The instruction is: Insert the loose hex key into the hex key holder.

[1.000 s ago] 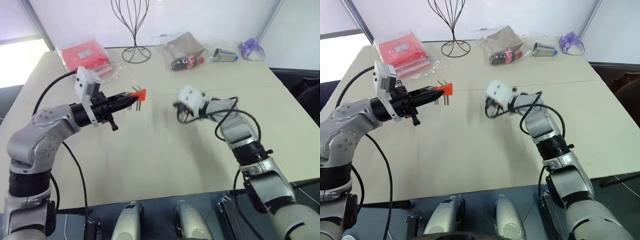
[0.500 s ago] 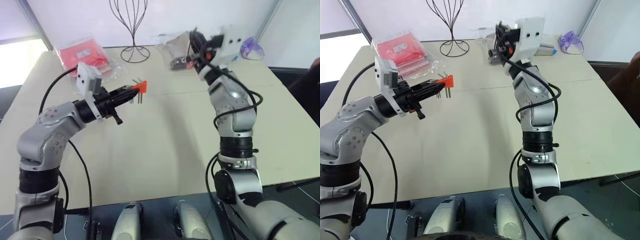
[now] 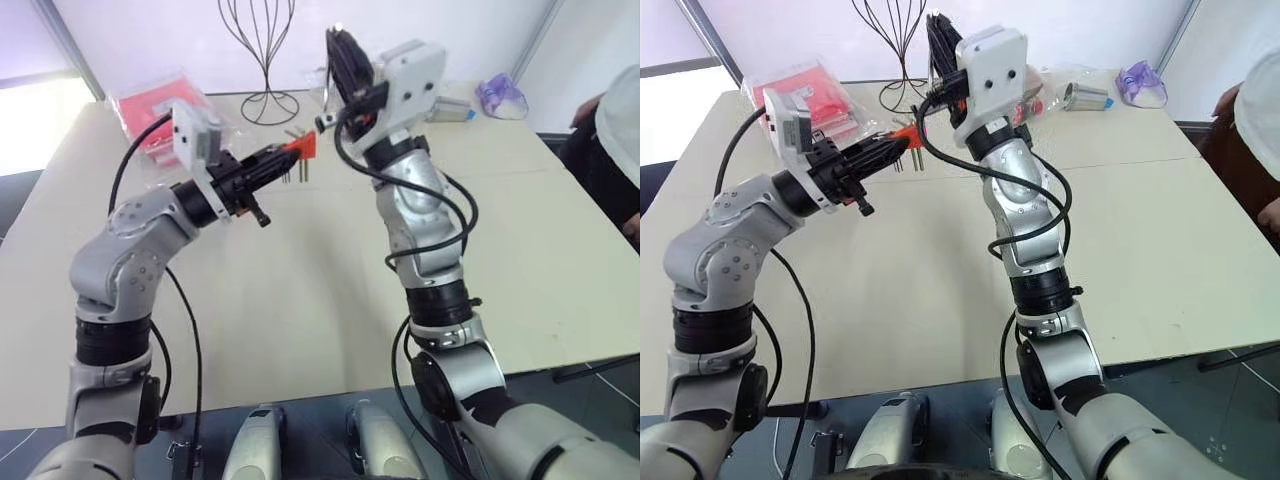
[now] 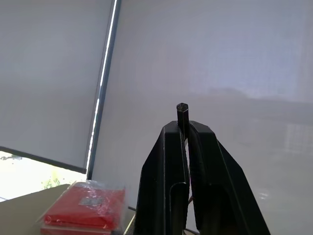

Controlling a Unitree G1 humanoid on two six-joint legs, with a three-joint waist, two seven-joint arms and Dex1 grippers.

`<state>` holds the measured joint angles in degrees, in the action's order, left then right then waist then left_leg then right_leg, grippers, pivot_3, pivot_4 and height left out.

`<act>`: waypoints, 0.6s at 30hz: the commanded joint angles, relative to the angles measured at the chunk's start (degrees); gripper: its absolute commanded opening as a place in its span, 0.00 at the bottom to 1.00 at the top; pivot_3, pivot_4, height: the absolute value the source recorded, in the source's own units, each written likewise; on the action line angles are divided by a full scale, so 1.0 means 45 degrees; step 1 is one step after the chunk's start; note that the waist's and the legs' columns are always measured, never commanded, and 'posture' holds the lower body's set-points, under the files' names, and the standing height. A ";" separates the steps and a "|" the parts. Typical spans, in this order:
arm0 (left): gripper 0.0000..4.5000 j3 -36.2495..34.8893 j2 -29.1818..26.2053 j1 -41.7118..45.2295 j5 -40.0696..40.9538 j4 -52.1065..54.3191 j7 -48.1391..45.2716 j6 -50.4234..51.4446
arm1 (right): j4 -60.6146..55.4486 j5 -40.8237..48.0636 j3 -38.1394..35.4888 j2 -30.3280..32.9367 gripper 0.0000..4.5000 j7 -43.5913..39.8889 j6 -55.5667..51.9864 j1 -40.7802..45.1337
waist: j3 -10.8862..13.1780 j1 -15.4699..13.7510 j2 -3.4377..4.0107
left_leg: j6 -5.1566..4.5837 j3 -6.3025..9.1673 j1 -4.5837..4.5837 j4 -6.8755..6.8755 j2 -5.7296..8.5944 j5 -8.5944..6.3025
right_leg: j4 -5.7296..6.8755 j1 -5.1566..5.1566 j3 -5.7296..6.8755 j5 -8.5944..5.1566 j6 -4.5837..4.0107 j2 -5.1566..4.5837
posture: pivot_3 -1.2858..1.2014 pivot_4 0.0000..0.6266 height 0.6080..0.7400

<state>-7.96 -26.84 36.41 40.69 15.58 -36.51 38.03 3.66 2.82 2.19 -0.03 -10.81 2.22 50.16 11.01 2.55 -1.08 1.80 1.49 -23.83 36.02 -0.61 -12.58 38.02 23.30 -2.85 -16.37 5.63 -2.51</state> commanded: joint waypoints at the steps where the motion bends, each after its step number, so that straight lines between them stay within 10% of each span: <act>1: 0.00 -0.0288 0.0003 0.0432 0.0309 0.0171 0.0066 -0.0069 | -0.0255 -0.0315 0.0147 -0.0020 0.01 0.0239 0.0723 0.0063 | 0.0000 -0.0006 0.0000 | 0.0000 0.0000 0.0000 0.0001 0.0000 0.0000 | 0.0000 0.0000 0.0000 0.0000 0.0000 -0.0001 | 0.52 0.24 1.00; 18: 0.00 -0.0193 0.0010 0.0709 0.0704 0.0095 0.0131 0.0069 | -0.0288 -0.0905 0.0661 -0.0204 0.01 0.0553 0.1547 -0.0131 | 0.0000 -0.0010 0.0000 | 0.0000 0.0001 -0.0002 0.0002 0.0002 0.0000 | -0.0001 0.0000 0.0000 0.0000 0.0000 -0.0004 | 0.52 0.24 1.00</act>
<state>-7.99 -26.77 38.10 43.03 14.69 -36.04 38.51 3.77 -1.05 4.80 -0.54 -8.60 7.87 49.05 11.01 2.50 -1.08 1.81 1.50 -23.84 36.03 -0.60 -12.58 38.02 23.30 -2.85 -16.37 5.63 -2.53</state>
